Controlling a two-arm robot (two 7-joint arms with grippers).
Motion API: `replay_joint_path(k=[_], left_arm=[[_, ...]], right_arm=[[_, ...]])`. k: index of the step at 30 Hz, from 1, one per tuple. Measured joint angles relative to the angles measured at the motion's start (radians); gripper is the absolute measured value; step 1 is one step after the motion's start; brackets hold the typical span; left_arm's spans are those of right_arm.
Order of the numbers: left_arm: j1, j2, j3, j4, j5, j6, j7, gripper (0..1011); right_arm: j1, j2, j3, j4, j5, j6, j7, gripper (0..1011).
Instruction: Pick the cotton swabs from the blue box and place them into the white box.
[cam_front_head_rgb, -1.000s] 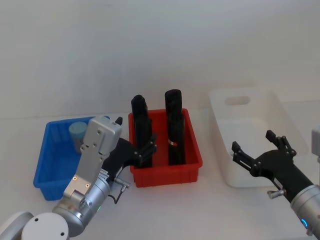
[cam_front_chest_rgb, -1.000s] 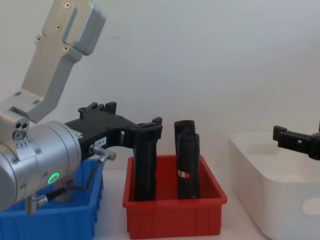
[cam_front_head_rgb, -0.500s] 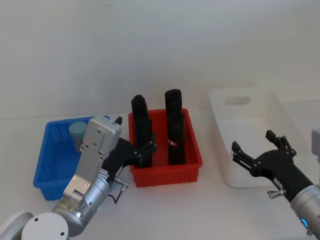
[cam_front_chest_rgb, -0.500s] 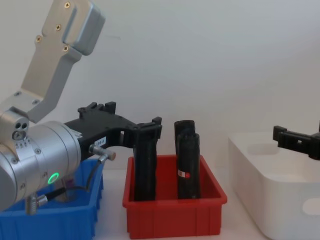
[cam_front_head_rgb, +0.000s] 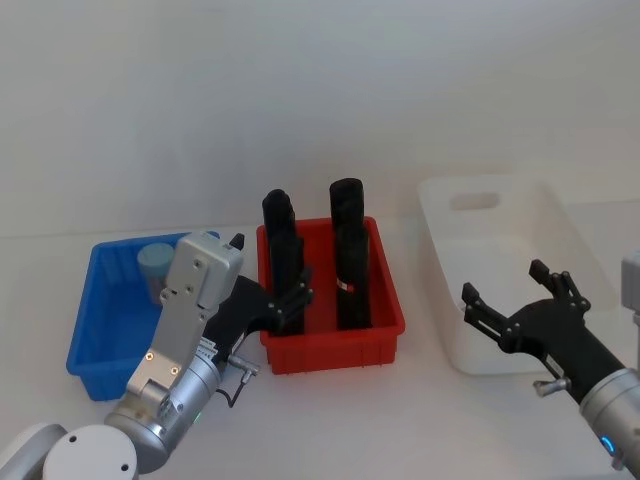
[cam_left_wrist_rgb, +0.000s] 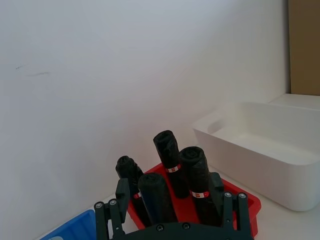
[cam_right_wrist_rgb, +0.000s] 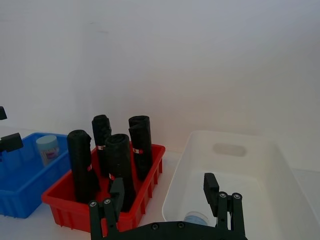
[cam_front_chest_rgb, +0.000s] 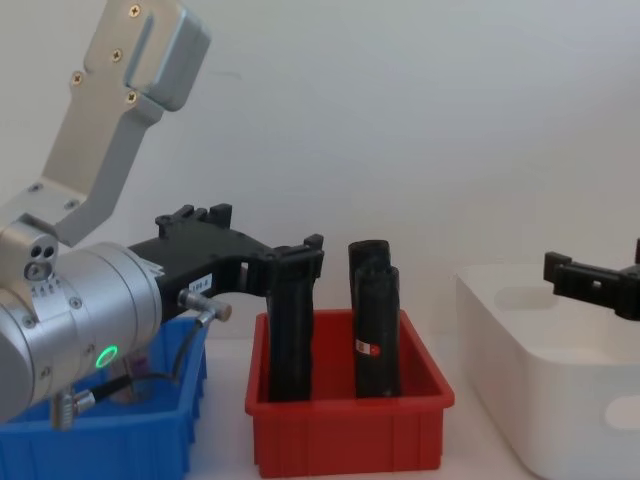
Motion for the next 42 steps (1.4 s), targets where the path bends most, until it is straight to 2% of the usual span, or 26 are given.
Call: replay_joint_path(k=[8,17,25,32,42], left_arm=[[0.000,0.000,0.000,0.000,0.000,0.000,0.000,1004],[0.000,0.000,0.000,0.000,0.000,0.000,0.000,1004],[0.000,0.000,0.000,0.000,0.000,0.000,0.000,1004],[0.000,0.000,0.000,0.000,0.000,0.000,0.000,1004],[0.000,0.000,0.000,0.000,0.000,0.000,0.000,1004]], right_arm=[[0.027,-0.009,0.001,0.031,0.000,-0.003,0.038,1002],[0.077,-0.024,-0.001,0.088,-0.012,-0.005,0.110,1002],[0.173,-0.060,-0.011,0.204,-0.042,-0.018,0.210,1002],[0.253,-0.092,-0.019,0.308,-0.067,-0.035,0.273,1002],[0.401,-0.152,-0.038,0.516,-0.108,-0.077,0.359,1002]])
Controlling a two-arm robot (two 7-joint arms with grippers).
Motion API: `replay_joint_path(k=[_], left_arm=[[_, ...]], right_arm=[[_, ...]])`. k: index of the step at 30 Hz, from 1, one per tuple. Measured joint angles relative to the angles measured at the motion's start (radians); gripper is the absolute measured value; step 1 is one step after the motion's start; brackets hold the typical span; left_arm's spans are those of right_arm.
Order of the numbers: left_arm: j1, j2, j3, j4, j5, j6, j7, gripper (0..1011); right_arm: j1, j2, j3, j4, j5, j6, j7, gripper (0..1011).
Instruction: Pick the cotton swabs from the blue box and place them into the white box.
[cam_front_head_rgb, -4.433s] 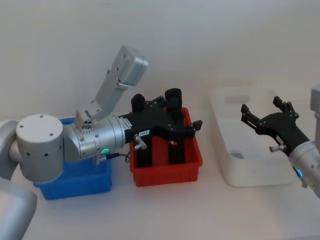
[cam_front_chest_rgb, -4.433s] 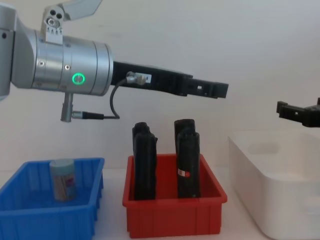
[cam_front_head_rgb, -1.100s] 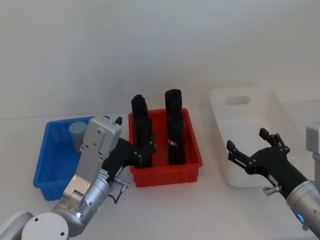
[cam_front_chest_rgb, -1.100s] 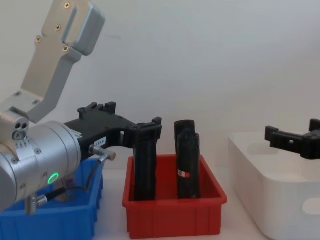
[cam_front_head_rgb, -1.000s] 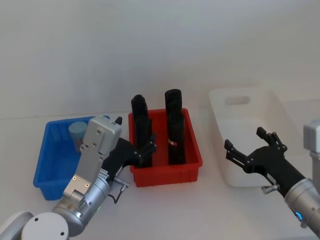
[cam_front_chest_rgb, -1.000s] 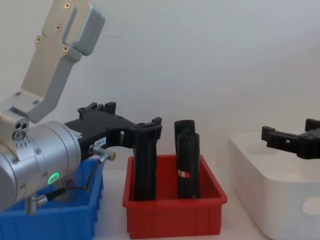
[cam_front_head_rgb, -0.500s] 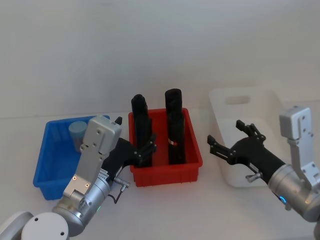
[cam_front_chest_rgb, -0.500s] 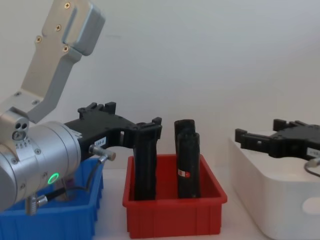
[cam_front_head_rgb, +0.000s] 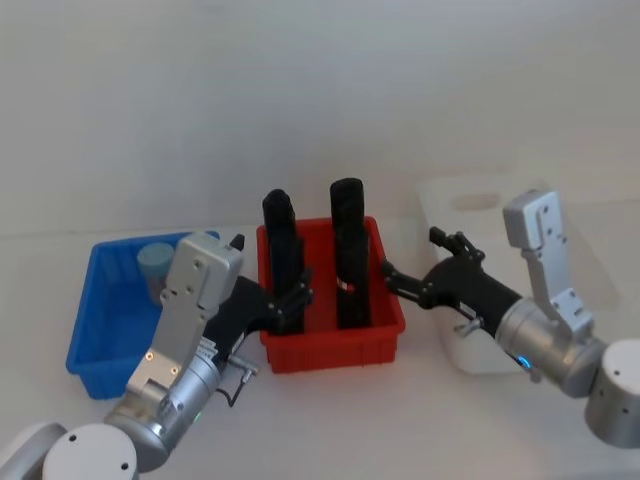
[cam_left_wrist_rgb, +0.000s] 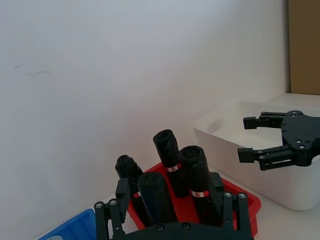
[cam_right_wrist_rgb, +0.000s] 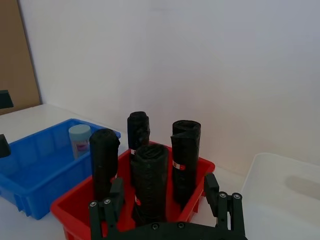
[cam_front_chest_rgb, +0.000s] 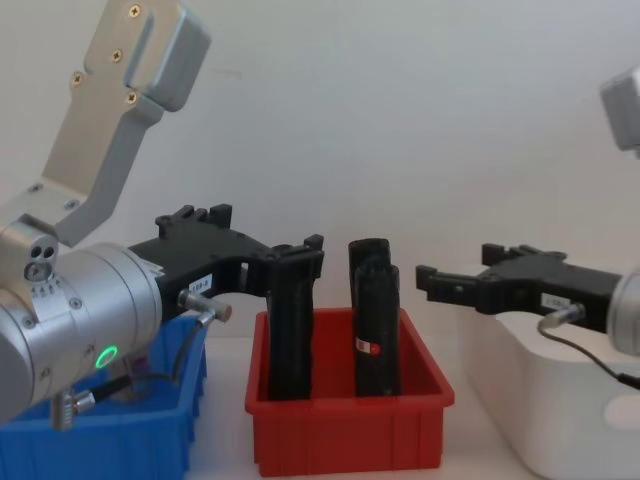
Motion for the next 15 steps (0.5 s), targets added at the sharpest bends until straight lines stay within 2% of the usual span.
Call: replay_joint_path(k=[15], left_arm=[[0.000,0.000,0.000,0.000,0.000,0.000,0.000,1004]], right_arm=[[0.192,-0.080,-0.027,0.298,-0.041,-0.073,0.075,1002]])
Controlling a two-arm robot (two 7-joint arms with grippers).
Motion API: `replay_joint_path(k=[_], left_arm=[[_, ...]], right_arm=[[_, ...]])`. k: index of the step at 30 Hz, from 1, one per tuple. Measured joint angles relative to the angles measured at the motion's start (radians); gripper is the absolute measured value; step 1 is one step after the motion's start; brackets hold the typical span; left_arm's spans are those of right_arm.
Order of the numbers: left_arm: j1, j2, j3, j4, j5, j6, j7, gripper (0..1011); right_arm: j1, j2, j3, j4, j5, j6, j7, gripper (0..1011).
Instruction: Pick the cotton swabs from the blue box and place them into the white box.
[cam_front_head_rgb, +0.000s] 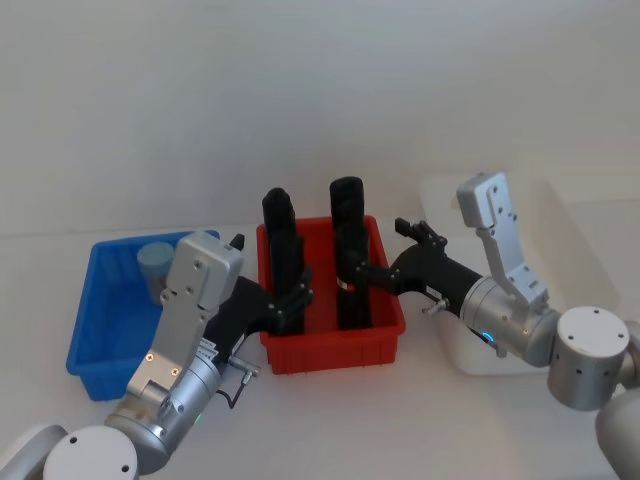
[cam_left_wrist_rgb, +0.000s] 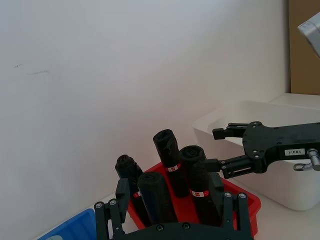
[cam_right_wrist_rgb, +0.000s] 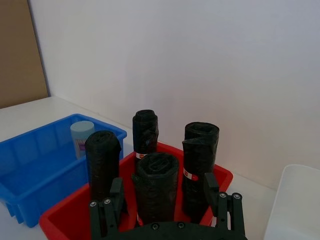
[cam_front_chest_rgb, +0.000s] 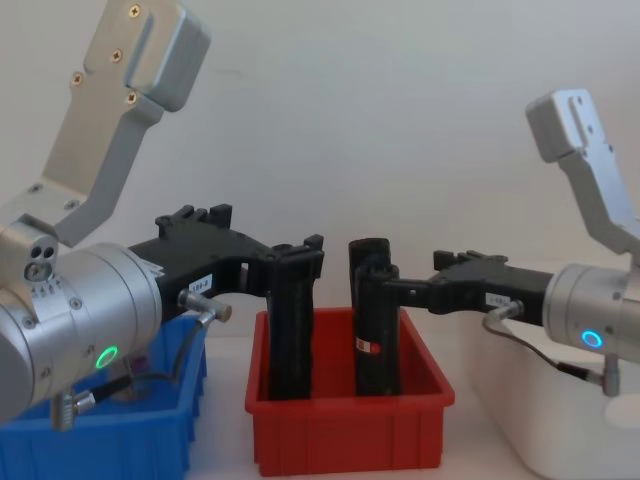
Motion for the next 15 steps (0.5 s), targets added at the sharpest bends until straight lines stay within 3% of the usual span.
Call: replay_joint_path(k=[15], left_arm=[[0.000,0.000,0.000,0.000,0.000,0.000,0.000,1004]], right_arm=[[0.152,-0.062,-0.021,0.259,-0.011,-0.060,0.043,1002]])
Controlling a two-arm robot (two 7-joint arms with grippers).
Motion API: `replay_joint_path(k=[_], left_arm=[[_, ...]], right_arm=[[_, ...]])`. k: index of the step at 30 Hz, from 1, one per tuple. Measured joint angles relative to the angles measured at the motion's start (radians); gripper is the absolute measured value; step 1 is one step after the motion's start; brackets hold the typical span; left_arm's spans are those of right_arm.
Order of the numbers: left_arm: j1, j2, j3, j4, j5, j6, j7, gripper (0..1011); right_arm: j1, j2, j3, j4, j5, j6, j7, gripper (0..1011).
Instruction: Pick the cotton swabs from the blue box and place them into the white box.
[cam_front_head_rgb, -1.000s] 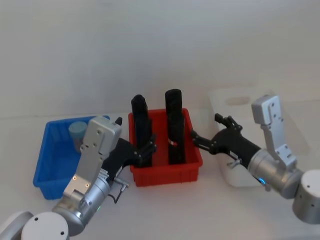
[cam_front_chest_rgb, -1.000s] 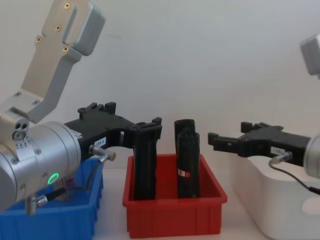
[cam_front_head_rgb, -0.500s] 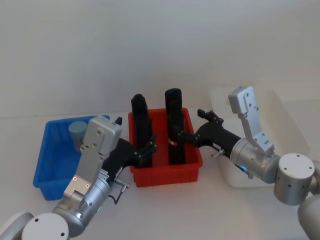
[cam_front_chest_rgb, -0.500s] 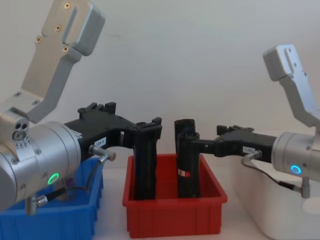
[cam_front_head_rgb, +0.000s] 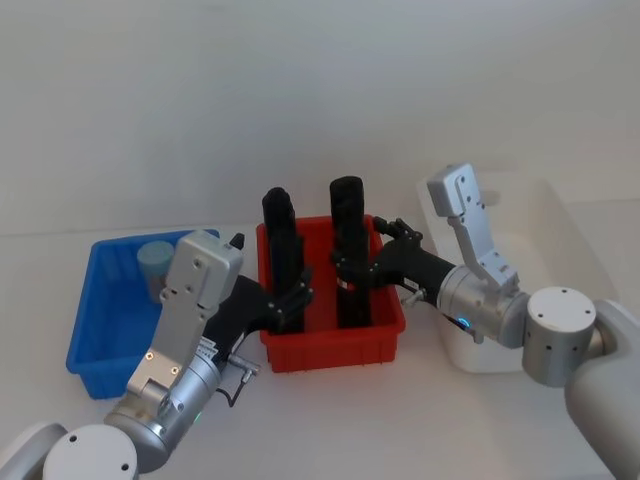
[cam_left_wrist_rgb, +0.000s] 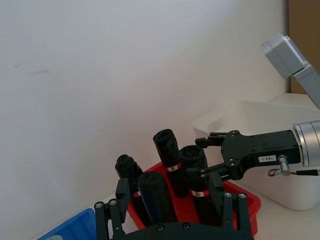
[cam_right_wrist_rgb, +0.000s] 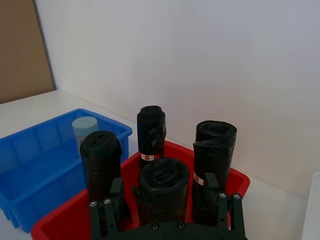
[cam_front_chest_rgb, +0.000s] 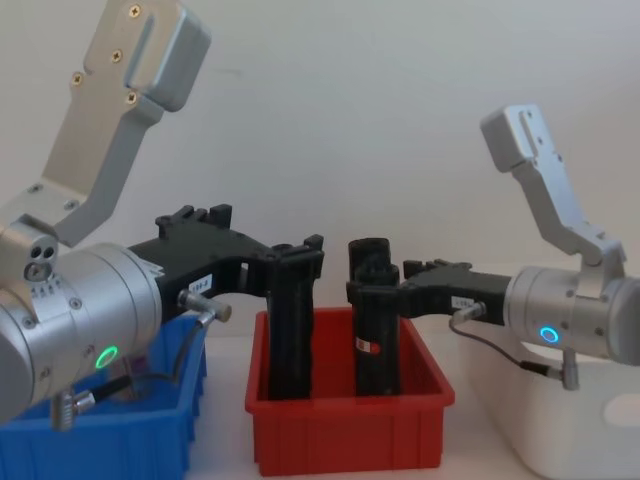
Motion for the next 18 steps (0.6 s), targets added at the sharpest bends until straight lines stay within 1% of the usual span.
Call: replay_joint_path(k=[1,5,7,8,11,12,13,16,17,18], left_arm=[[0.000,0.000,0.000,0.000,0.000,0.000,0.000,1004],[0.000,0.000,0.000,0.000,0.000,0.000,0.000,1004],[0.000,0.000,0.000,0.000,0.000,0.000,0.000,1004],[0.000,0.000,0.000,0.000,0.000,0.000,0.000,1004],[0.000,0.000,0.000,0.000,0.000,0.000,0.000,1004],[0.000,0.000,0.000,0.000,0.000,0.000,0.000,1004],[0.000,0.000,0.000,0.000,0.000,0.000,0.000,1004],[0.000,0.000,0.000,0.000,0.000,0.000,0.000,1004],[0.000,0.000,0.000,0.000,0.000,0.000,0.000,1004],[0.000,0.000,0.000,0.000,0.000,0.000,0.000,1004]], right_arm=[[0.000,0.000,0.000,0.000,0.000,0.000,0.000,1002],[0.041,-0.017,-0.004,0.075,-0.001,-0.022,0.008,997],[0.055,-0.023,-0.006,0.103,-0.001,-0.029,0.011,963],[0.068,-0.028,-0.007,0.128,-0.001,-0.037,0.014,933],[0.087,-0.036,-0.009,0.164,0.001,-0.048,0.019,890],[0.098,-0.041,-0.010,0.186,0.002,-0.055,0.022,838],[0.104,-0.043,-0.010,0.199,0.003,-0.059,0.023,822],[0.124,-0.052,-0.011,0.238,0.007,-0.073,0.030,730],[0.128,-0.053,-0.011,0.247,0.009,-0.077,0.032,673],[0.136,-0.056,-0.011,0.261,0.011,-0.083,0.034,652]])
